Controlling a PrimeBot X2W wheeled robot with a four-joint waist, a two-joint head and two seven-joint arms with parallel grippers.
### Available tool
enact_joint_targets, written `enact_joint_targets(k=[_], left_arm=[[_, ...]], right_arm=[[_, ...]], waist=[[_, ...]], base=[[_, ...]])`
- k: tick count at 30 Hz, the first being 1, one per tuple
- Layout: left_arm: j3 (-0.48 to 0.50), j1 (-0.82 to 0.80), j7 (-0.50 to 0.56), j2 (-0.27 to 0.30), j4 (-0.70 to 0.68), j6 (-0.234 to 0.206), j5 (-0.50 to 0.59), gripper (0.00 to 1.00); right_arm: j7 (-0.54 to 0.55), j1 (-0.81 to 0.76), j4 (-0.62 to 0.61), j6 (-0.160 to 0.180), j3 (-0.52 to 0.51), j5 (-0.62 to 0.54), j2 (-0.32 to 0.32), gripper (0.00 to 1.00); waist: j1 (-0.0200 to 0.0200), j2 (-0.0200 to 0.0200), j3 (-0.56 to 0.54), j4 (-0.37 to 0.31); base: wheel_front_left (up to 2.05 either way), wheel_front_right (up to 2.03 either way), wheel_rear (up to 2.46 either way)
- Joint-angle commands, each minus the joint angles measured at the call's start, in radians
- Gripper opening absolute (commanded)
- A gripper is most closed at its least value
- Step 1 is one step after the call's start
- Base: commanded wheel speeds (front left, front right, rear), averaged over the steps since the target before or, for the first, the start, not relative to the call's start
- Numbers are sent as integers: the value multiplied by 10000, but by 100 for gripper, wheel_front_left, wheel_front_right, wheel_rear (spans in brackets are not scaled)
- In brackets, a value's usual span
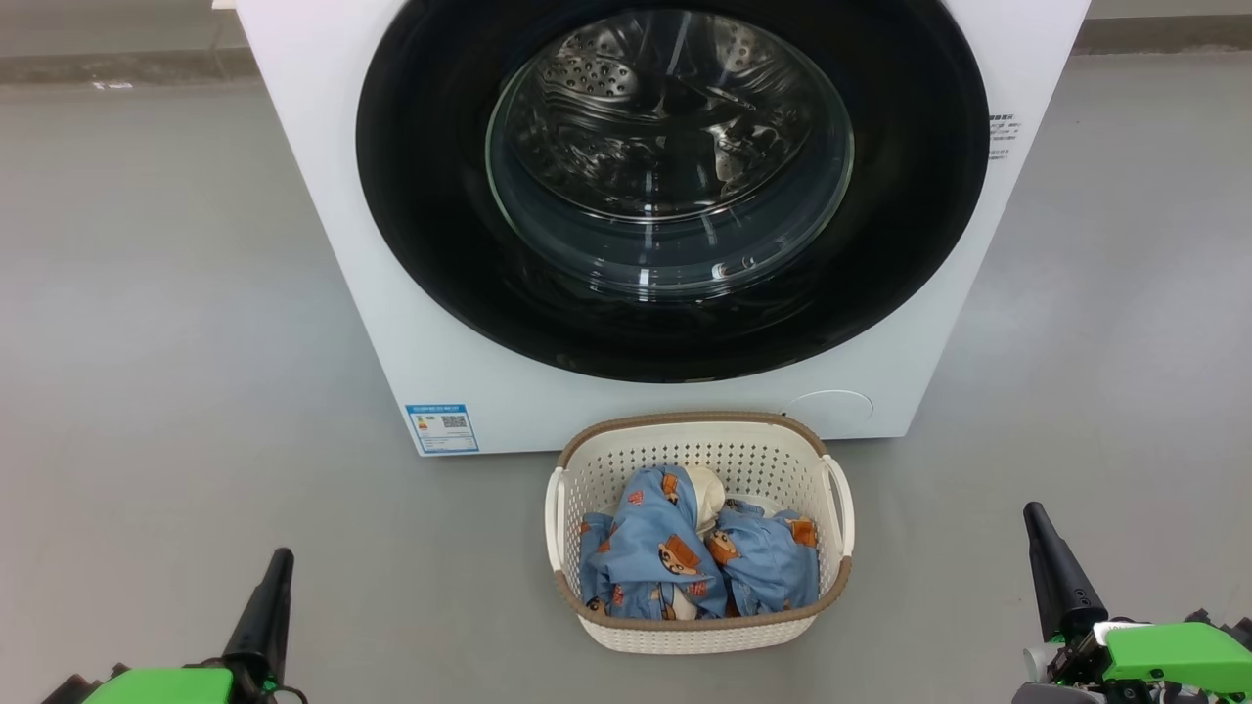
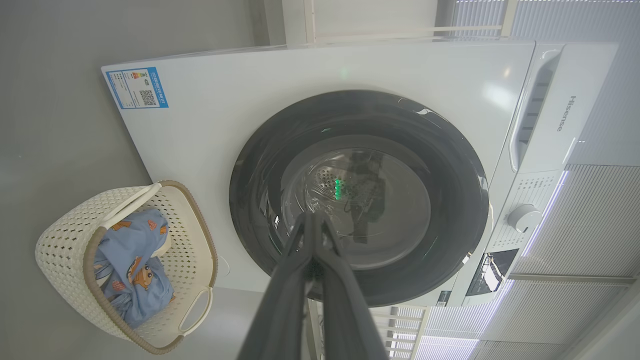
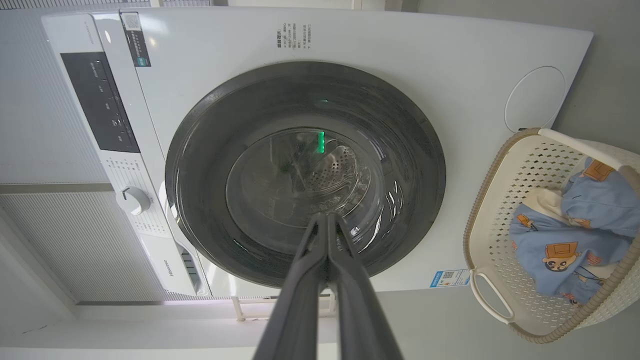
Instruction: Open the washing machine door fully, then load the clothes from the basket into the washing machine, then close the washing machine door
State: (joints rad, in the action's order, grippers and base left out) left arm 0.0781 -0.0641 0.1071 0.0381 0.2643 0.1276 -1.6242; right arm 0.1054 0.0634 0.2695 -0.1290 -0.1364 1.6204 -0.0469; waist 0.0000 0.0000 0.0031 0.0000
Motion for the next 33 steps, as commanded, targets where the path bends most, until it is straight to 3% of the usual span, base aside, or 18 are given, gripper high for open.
enact_joint_targets(k=[1,33], left_arm=[[351,-438,57,133,-195,31,152,0],[358,-439,62,129,-195,31,158,0]], right_arm=[[80,445,-248,-17,225,-120,-40,0],[83,446,-247,-17,220,-123,-37,0]], waist=[[0,0,0,0],[0,0,0,0]], base=[[0,0,0],[0,0,0]])
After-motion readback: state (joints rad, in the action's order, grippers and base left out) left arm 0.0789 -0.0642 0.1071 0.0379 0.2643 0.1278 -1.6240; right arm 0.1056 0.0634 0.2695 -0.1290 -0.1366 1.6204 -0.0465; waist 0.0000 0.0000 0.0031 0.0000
